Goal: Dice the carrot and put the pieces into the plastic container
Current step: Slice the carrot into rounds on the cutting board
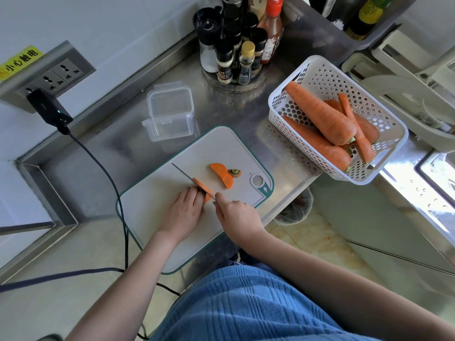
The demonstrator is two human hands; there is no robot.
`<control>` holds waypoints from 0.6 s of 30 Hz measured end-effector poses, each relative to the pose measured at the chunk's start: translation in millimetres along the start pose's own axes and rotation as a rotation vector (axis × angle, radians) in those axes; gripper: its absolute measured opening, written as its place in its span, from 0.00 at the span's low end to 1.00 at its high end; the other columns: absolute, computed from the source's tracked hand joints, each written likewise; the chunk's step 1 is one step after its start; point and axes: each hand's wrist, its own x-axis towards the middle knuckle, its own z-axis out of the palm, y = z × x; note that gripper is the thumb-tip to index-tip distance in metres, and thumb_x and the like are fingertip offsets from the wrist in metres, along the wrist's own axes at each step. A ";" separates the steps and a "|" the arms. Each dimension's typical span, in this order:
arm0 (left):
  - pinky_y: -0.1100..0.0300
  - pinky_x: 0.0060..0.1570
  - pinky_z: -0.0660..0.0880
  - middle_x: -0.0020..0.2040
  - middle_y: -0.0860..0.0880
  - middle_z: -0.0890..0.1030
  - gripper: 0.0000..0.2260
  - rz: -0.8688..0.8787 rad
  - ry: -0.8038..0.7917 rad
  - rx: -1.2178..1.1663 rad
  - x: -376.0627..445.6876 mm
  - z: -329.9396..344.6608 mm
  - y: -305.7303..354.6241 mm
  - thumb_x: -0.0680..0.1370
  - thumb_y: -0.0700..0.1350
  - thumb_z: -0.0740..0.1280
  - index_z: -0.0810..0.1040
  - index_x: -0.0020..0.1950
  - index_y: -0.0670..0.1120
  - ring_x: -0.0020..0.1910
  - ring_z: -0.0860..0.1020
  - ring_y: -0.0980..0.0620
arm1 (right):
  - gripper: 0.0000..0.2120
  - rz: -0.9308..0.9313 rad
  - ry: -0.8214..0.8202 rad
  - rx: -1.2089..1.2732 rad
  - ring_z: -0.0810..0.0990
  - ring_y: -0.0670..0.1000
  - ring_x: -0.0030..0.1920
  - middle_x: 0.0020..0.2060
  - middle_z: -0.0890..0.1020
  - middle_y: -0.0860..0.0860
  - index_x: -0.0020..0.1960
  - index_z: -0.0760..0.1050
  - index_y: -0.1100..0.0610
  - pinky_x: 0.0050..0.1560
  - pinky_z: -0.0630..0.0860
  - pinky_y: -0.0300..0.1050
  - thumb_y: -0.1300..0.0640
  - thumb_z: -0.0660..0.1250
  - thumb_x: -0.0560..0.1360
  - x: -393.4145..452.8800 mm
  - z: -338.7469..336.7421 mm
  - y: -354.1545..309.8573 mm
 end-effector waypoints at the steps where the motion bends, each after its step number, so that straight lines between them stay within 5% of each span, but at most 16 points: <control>1: 0.54 0.37 0.76 0.43 0.40 0.75 0.12 0.003 0.003 0.001 -0.3 0.6 -0.1 0.72 0.42 0.56 0.68 0.53 0.40 0.43 0.67 0.44 | 0.12 0.000 -0.001 -0.007 0.70 0.59 0.32 0.33 0.73 0.56 0.58 0.64 0.58 0.32 0.67 0.47 0.51 0.48 0.84 -0.8 -0.1 -0.4; 5: 0.55 0.38 0.76 0.43 0.41 0.76 0.12 0.004 0.013 -0.001 0.3 0.5 1.4 0.71 0.43 0.56 0.68 0.53 0.41 0.44 0.68 0.45 | 0.15 0.002 -0.005 -0.003 0.77 0.62 0.36 0.38 0.79 0.59 0.58 0.64 0.58 0.34 0.70 0.49 0.48 0.47 0.84 -1.9 -1.9 -1.1; 18: 0.56 0.35 0.74 0.41 0.42 0.75 0.09 -0.099 0.026 -0.121 4.6 -4.8 5.1 0.74 0.45 0.58 0.71 0.49 0.41 0.40 0.73 0.44 | 0.14 0.012 -0.027 0.000 0.79 0.63 0.38 0.38 0.78 0.59 0.57 0.65 0.59 0.35 0.70 0.49 0.49 0.50 0.84 8.4 3.9 2.0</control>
